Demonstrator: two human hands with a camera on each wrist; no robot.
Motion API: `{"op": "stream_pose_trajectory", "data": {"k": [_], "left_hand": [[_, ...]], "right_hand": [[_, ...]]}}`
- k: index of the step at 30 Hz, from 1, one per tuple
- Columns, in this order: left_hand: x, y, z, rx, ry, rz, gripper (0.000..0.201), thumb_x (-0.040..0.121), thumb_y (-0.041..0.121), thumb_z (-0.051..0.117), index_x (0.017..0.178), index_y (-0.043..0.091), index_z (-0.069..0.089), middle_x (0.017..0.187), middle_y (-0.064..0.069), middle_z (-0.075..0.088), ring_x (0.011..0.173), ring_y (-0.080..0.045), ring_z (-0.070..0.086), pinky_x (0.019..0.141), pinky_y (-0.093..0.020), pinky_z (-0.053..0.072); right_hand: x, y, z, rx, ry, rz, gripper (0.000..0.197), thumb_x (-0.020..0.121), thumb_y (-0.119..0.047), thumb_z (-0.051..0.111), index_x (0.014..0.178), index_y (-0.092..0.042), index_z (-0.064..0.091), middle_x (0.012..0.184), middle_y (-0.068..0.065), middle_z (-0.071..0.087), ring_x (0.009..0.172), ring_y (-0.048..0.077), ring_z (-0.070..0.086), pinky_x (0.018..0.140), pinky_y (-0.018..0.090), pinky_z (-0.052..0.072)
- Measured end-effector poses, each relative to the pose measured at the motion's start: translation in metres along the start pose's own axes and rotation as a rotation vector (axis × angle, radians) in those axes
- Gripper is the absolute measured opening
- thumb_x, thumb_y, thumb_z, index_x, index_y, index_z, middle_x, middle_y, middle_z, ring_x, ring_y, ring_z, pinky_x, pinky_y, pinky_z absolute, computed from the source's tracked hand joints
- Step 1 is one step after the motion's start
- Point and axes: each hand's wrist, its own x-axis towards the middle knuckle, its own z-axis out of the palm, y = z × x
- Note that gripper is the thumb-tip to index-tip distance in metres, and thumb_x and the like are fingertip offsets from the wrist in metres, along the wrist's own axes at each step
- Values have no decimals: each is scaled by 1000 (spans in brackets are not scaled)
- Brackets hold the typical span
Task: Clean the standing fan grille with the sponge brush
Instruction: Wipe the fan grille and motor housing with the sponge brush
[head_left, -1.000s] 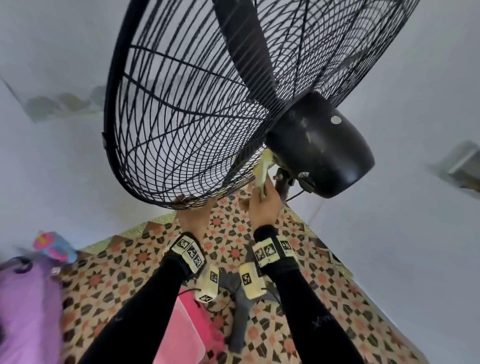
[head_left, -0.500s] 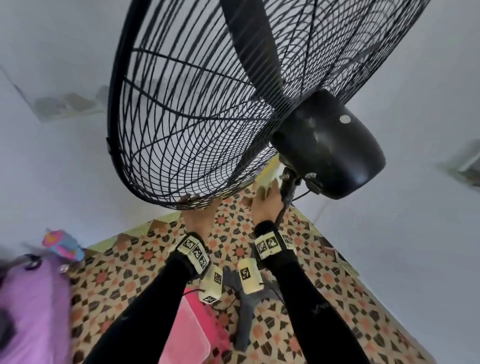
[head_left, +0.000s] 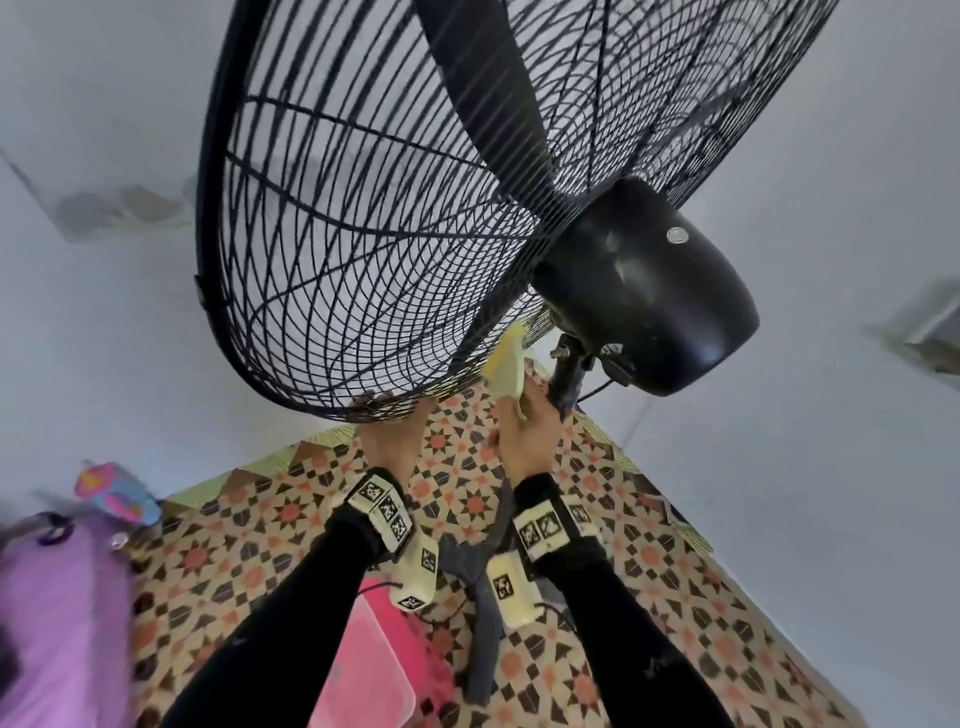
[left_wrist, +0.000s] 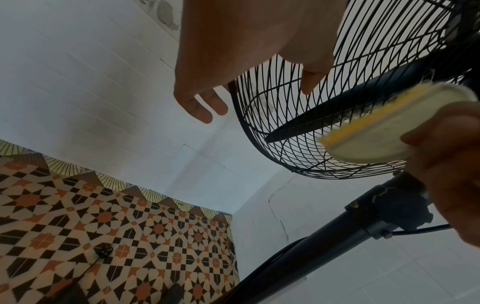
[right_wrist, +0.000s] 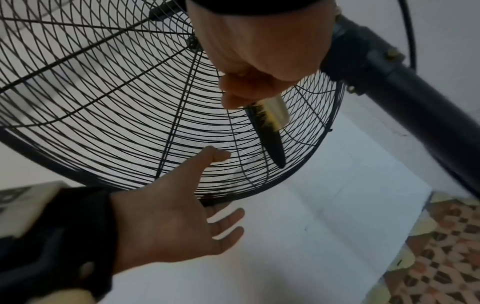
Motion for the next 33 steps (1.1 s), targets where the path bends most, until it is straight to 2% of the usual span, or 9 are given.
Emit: {"op": "stream_pose_trajectory", "data": {"k": [2,4,7,11,14,17,22,29,33], "left_hand": [[-10,2,-2,30,-27,29,44,90,47,77,78,22,41,71,9,40,61,-3,32,45,-9,36],[0,-6,0,-13,-35,9,44,89,49,77,94,13,52,70,11,39,60,0,31,40,-2,34],[17,-15,7,-52,2,74,106,69,78,80,139,7,45,99,1,68,94,-14,66,82,-11,52],[14,-13,1,-49,50,124,64,82,47,85,123,14,48,124,3,59,112,-17,54,95,-18,35],[14,-16,5,-61,30,118,89,68,72,82,134,23,47,130,2,65,118,-20,60,112,-37,44],[23,-22,9,-36,18,80,92,62,80,80,128,24,48,119,3,72,112,-27,68,106,-39,51],[7,-13,5,-22,77,196,57,88,33,83,129,4,55,122,-6,63,111,-22,57,97,-22,35],[5,-13,7,-95,90,178,72,83,37,86,139,12,48,129,0,60,117,-18,56,108,-29,42],[8,-17,8,-104,84,145,60,83,41,85,127,24,47,120,5,59,115,-19,57,105,-32,47]], "right_hand": [[4,4,-5,-6,47,-14,42,102,-14,53,144,-18,55,101,-2,73,49,23,68,45,32,56],[24,-1,-1,38,88,75,39,105,-14,48,144,-18,51,100,-3,71,57,25,72,52,34,60],[28,-12,10,44,8,121,42,107,-17,47,148,-22,43,103,6,69,69,27,73,57,32,62],[-16,-6,-7,42,-116,49,48,104,-13,51,150,-24,45,117,-1,68,52,16,65,47,27,54],[4,2,-7,82,0,89,44,105,-13,49,149,-22,45,115,1,68,56,21,69,52,32,58],[35,-9,15,57,41,172,47,105,-19,50,151,-25,41,102,-3,68,77,22,75,74,45,63],[-20,-2,11,119,-69,78,43,103,-10,52,144,-25,50,97,-3,72,49,14,61,43,26,52],[37,0,25,142,89,159,41,106,-17,47,145,-27,45,104,7,70,79,25,74,65,38,63],[-6,10,9,151,-9,53,43,104,-9,50,146,-17,48,101,12,71,62,15,62,52,25,54]]}}
